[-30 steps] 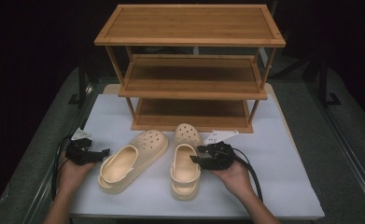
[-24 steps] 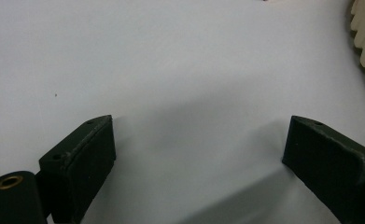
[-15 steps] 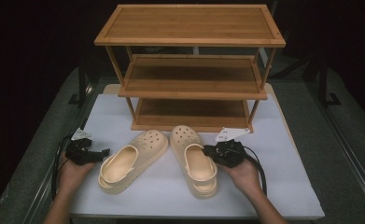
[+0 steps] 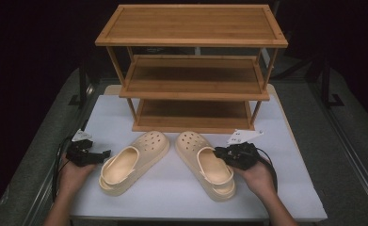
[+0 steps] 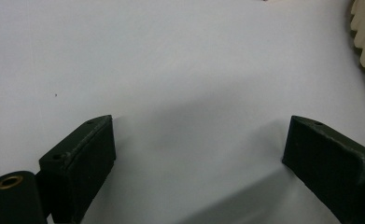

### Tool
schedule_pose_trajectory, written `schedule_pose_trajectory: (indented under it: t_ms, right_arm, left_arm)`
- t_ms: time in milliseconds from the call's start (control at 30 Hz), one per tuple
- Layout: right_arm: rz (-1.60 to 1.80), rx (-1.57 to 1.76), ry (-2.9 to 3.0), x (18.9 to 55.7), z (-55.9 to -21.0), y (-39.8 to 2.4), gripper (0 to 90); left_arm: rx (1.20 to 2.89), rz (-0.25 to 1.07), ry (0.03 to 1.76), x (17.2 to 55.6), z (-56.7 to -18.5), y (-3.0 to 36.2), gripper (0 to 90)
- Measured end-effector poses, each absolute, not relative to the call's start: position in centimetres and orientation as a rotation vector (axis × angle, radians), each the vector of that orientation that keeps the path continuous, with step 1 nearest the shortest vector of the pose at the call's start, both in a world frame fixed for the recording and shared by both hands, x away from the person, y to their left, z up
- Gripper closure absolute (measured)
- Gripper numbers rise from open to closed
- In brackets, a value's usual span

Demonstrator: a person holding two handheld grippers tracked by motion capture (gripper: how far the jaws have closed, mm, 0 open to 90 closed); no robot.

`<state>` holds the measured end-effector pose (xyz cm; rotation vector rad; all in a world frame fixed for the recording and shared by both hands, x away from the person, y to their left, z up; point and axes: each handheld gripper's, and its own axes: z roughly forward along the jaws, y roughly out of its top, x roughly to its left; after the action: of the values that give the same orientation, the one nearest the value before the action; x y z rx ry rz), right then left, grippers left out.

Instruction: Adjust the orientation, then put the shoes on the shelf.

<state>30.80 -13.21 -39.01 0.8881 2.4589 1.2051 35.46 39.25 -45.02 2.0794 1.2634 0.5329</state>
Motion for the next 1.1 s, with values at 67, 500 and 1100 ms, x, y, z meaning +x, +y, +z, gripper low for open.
schedule_pose_trajectory:
  t_ms: [67, 500, 1100]
  right_arm:
    - [1.208, 0.897, 2.462, 30.7, -39.2, -13.4, 80.1]
    - [1.333, 0.968, 2.423, 30.3, -38.5, -15.1, 48.5]
    - [1.337, 1.010, 2.412, 30.7, -38.6, -15.3, 37.2]
  left_arm:
    - [2.079, 0.533, 1.264, 35.5, -45.0, 39.3, 8.4]
    - [2.062, 0.552, 1.205, 34.7, -43.1, 39.6, 9.1]
    - [2.074, 0.370, 0.895, 32.4, -36.6, 35.4, 9.1]
